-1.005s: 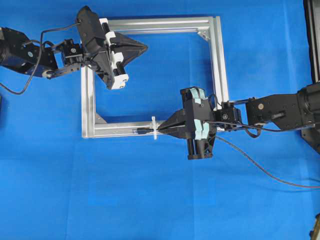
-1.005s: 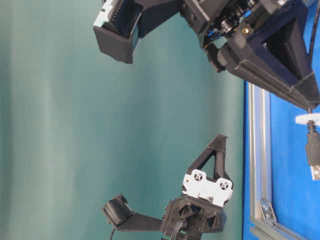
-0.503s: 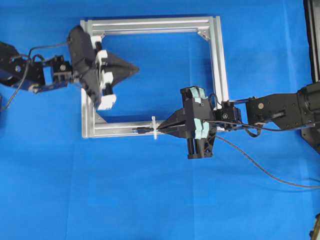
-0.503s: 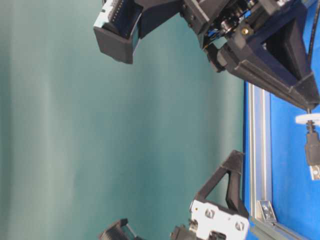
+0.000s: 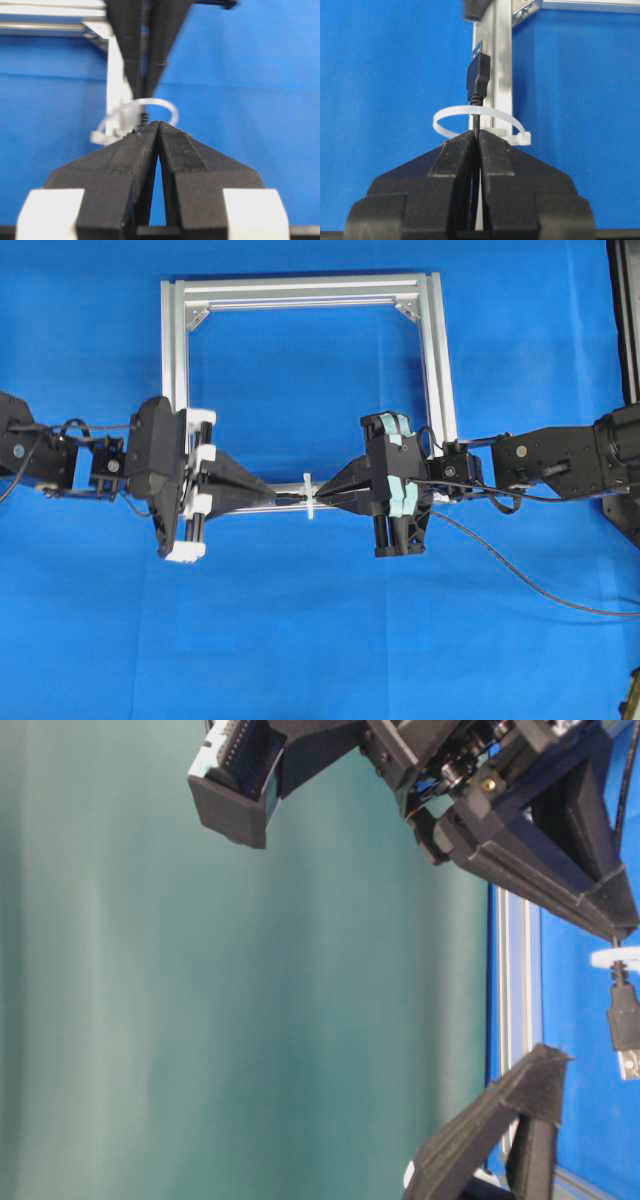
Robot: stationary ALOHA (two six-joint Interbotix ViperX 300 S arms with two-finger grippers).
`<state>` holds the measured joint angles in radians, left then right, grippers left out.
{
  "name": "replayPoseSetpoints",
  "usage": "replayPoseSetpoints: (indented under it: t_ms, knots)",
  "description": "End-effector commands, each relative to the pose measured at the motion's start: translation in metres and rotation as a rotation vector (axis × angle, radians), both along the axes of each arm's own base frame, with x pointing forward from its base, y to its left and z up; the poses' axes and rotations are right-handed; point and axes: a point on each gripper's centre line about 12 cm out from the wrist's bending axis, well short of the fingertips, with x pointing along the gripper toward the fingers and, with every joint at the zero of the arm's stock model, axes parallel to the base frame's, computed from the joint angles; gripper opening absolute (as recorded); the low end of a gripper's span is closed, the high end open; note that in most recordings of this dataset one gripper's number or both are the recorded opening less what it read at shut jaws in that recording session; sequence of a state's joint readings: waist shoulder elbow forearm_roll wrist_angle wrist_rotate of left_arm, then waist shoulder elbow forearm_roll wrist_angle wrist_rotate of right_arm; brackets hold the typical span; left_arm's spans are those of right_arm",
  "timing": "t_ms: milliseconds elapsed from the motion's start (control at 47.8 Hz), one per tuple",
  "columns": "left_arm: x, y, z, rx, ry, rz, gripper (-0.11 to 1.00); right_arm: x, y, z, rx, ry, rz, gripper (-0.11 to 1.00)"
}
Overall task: Insert the wire through the string loop located in the center.
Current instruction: 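Move the open left gripper to the plug emerging from the loop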
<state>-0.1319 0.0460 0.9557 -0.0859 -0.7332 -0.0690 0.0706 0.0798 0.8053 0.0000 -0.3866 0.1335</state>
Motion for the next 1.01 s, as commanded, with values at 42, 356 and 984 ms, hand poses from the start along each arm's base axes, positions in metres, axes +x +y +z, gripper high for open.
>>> replayPoseSetpoints:
  t_ms: [42,356,984]
  knots:
    - [0.003,-0.001,0.012,-0.01,-0.039,-0.001,0.0,0.0039,-0.0003,0.0093,0.001,-0.034,-0.001,-0.02]
    - [0.0089,0.0031,0.0138,-0.011,-0.041,0.012,0.0,0.0035,-0.0003,0.0088,0.001,-0.032,-0.001,-0.02]
    - [0.0122,0.0019,0.0118,-0.01,-0.016,0.009,0.73,0.003,-0.0003,0.0083,0.0,-0.031,0.0,-0.02]
